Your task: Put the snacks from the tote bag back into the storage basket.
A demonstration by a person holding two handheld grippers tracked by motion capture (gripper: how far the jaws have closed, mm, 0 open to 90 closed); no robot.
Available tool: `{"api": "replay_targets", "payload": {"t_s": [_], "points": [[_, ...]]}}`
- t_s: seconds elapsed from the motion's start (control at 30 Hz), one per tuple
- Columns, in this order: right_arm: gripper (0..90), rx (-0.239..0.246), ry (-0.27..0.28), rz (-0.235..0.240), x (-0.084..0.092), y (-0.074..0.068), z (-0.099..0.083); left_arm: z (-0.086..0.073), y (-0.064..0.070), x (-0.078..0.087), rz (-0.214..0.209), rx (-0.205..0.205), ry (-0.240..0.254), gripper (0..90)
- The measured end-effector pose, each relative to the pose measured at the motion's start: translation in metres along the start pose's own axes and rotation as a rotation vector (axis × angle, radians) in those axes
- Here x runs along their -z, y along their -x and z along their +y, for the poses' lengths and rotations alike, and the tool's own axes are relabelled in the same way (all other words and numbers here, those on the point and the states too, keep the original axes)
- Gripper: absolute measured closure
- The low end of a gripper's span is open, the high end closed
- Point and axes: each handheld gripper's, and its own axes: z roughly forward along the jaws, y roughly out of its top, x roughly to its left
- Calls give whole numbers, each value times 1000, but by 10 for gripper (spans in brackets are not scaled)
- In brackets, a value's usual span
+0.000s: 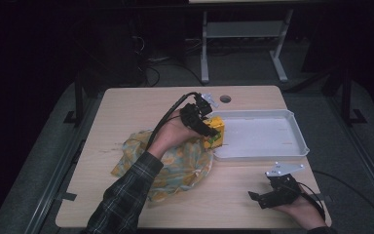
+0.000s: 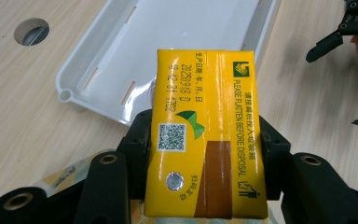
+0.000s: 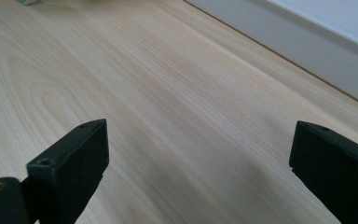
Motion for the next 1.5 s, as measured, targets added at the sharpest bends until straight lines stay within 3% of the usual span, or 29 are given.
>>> {"api": "replay_targets", "payload": {"t_s": [1.0,1.5], "points": [[44,10,7,3,1,0,1,25,11,-44,-16,10,-4,504],[44,13,7,4,1,0,1,26,13,-63,-10,16,-23,504]]}}
